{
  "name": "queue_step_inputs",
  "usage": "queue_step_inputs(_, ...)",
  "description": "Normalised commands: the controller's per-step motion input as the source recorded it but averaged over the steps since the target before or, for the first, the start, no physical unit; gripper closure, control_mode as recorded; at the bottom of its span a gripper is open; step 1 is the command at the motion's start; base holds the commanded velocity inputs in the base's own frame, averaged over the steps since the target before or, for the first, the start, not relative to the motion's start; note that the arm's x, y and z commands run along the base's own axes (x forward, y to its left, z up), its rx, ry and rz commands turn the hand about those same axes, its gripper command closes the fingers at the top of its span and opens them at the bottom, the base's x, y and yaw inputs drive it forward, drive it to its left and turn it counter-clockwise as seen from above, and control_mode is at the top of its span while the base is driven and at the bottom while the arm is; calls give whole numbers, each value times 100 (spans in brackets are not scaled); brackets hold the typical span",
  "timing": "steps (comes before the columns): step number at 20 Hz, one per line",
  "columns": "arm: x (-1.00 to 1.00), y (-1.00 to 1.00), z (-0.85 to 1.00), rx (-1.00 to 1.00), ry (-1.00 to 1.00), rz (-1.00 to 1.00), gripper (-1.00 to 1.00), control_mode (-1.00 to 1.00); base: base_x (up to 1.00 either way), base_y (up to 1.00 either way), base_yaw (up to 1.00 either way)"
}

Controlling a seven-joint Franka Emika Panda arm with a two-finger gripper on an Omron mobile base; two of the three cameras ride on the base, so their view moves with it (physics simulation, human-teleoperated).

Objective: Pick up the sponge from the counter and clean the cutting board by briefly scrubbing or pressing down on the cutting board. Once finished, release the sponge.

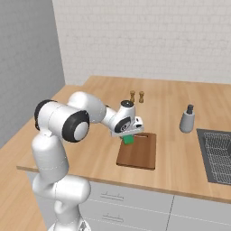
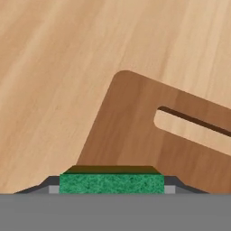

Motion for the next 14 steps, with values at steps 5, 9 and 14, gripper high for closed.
queue_step_inputs(5,0,-21,-39,0,1,0,100,-100,0,0,0)
queue_step_inputs(9,6,-5,-5,0,0,0,100,-100,0,0,0)
queue_step_inputs(14,13,0,0,0,0,0,100,-100,0,0,0)
